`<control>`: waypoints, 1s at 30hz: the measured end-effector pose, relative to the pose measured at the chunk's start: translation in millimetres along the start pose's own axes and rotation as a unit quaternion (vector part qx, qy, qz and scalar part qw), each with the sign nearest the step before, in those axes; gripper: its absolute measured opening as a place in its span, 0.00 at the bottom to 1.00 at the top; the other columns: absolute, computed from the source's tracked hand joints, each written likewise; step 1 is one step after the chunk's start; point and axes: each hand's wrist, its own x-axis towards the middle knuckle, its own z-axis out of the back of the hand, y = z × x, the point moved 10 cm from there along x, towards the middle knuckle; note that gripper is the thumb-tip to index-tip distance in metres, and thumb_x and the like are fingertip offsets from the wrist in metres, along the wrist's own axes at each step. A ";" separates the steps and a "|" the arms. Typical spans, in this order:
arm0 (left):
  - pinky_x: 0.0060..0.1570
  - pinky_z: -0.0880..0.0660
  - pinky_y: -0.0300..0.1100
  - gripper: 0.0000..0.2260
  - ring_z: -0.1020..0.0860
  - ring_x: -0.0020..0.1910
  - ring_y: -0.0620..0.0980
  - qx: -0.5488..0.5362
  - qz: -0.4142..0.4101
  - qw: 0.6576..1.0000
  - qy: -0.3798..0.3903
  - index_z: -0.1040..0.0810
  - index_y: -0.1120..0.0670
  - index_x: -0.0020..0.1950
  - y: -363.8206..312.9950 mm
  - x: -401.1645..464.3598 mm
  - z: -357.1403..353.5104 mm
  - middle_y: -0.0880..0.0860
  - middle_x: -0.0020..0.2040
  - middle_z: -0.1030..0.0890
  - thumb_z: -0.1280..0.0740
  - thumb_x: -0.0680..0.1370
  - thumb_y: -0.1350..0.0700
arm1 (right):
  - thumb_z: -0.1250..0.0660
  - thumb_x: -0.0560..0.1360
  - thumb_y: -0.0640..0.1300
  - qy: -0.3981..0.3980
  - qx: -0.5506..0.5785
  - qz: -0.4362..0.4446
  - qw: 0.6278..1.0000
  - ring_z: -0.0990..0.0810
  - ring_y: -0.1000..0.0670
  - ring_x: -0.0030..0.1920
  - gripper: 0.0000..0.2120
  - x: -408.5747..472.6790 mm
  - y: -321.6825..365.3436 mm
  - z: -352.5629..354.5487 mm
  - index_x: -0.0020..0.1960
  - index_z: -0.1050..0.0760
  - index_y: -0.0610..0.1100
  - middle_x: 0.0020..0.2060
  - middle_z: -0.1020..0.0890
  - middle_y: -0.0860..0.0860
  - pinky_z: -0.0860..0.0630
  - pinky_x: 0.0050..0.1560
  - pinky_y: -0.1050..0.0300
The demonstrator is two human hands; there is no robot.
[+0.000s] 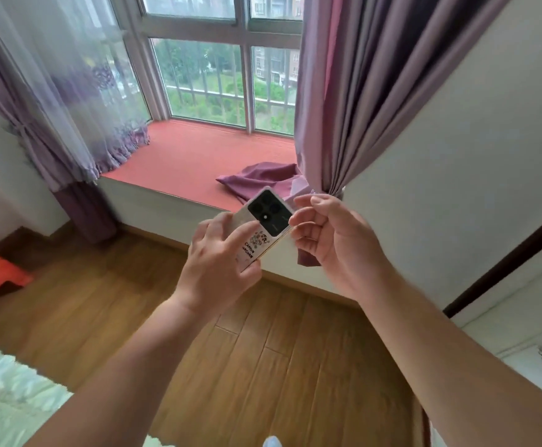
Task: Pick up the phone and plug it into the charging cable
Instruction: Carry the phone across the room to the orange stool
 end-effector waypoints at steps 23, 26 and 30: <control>0.58 0.29 0.60 0.26 0.34 0.61 0.59 0.096 0.221 0.970 -0.034 0.23 0.49 0.64 256.6 130.3 -9.5 0.60 0.64 0.27 0.27 0.66 0.52 | 0.43 0.81 0.40 0.187 0.034 -0.112 0.975 0.22 0.50 0.35 0.10 331.5 -73.4 -130.7 0.53 0.23 0.40 0.36 0.19 0.46 0.25 0.38 0.56; 0.59 0.29 0.58 0.25 0.34 0.61 0.58 0.119 0.244 0.962 -0.035 0.24 0.48 0.64 286.4 153.1 -8.9 0.60 0.64 0.27 0.29 0.66 0.50 | 0.43 0.80 0.39 0.218 0.042 -0.136 0.966 0.22 0.50 0.34 0.10 375.9 -80.1 -150.2 0.52 0.23 0.39 0.36 0.20 0.45 0.26 0.37 0.56; 0.60 0.33 0.52 0.26 0.32 0.60 0.58 0.153 0.283 0.945 -0.051 0.24 0.49 0.64 322.2 166.9 0.3 0.59 0.63 0.27 0.29 0.66 0.48 | 0.40 0.77 0.42 0.267 0.041 -0.148 0.951 0.23 0.50 0.33 0.09 423.2 -91.3 -186.4 0.51 0.23 0.40 0.34 0.20 0.46 0.26 0.37 0.56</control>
